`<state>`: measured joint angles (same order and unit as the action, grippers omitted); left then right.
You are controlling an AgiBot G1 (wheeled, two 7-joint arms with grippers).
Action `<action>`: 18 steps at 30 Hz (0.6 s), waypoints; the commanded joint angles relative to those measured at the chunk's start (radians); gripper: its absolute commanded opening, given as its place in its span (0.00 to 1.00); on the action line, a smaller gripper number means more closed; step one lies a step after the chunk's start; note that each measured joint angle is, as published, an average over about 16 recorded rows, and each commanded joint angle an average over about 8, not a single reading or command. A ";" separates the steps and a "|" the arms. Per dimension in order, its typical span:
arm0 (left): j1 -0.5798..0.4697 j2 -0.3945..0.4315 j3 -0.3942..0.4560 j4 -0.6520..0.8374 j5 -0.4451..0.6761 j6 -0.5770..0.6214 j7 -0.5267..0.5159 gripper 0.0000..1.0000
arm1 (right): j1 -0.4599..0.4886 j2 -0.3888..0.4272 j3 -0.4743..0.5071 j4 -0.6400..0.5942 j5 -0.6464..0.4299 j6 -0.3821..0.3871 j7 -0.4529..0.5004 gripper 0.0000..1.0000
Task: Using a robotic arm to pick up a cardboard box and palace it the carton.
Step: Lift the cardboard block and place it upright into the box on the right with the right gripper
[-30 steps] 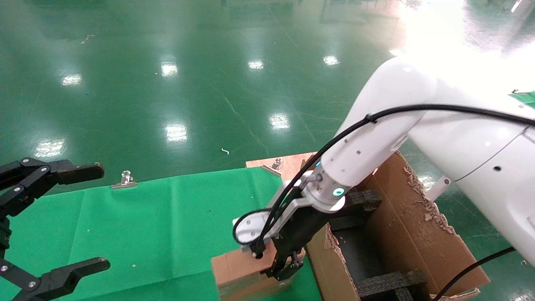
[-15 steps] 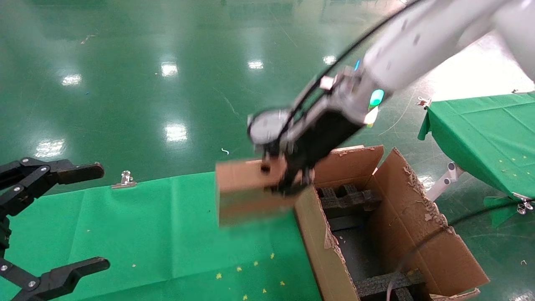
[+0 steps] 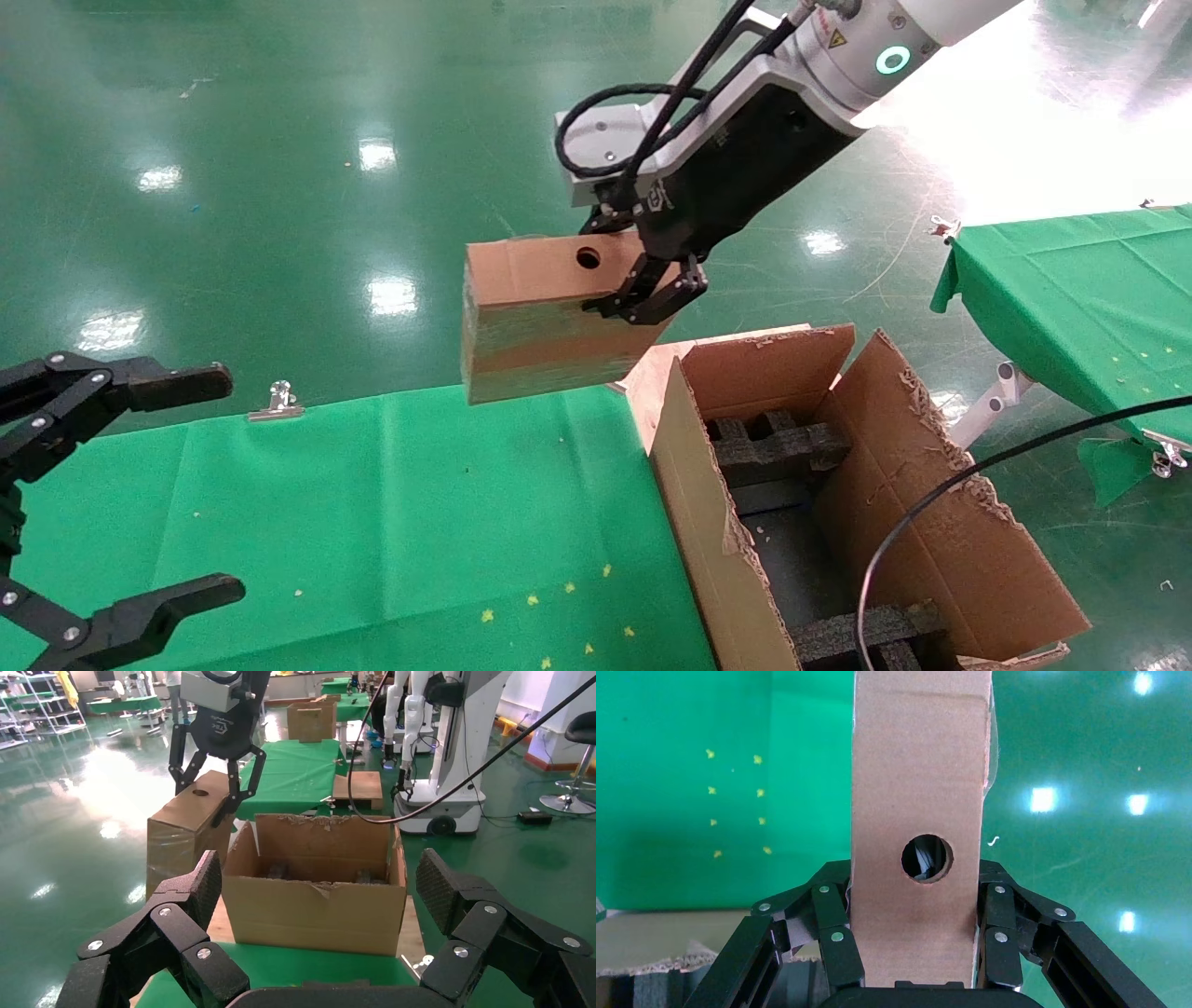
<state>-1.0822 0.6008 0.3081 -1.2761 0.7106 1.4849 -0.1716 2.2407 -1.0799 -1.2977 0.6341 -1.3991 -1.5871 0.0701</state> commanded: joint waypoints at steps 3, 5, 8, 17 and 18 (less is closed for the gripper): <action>0.000 0.000 0.000 0.000 0.000 0.000 0.000 1.00 | 0.022 0.002 -0.032 -0.045 0.022 -0.001 -0.032 0.00; 0.000 0.000 0.000 0.000 0.000 0.000 0.000 1.00 | 0.034 0.014 -0.051 -0.058 0.030 -0.003 -0.040 0.00; 0.000 0.000 0.000 0.000 0.000 0.000 0.000 1.00 | 0.054 0.044 -0.084 -0.068 0.043 -0.005 -0.048 0.00; 0.000 0.000 0.001 0.000 0.000 0.000 0.000 1.00 | 0.121 0.202 -0.215 -0.039 0.081 -0.009 -0.039 0.00; 0.000 0.000 0.001 0.000 -0.001 0.000 0.000 1.00 | 0.128 0.222 -0.233 -0.033 0.082 -0.009 -0.035 0.00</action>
<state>-1.0823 0.6005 0.3088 -1.2761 0.7101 1.4846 -0.1713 2.3659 -0.8591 -1.5291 0.6008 -1.3204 -1.5946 0.0396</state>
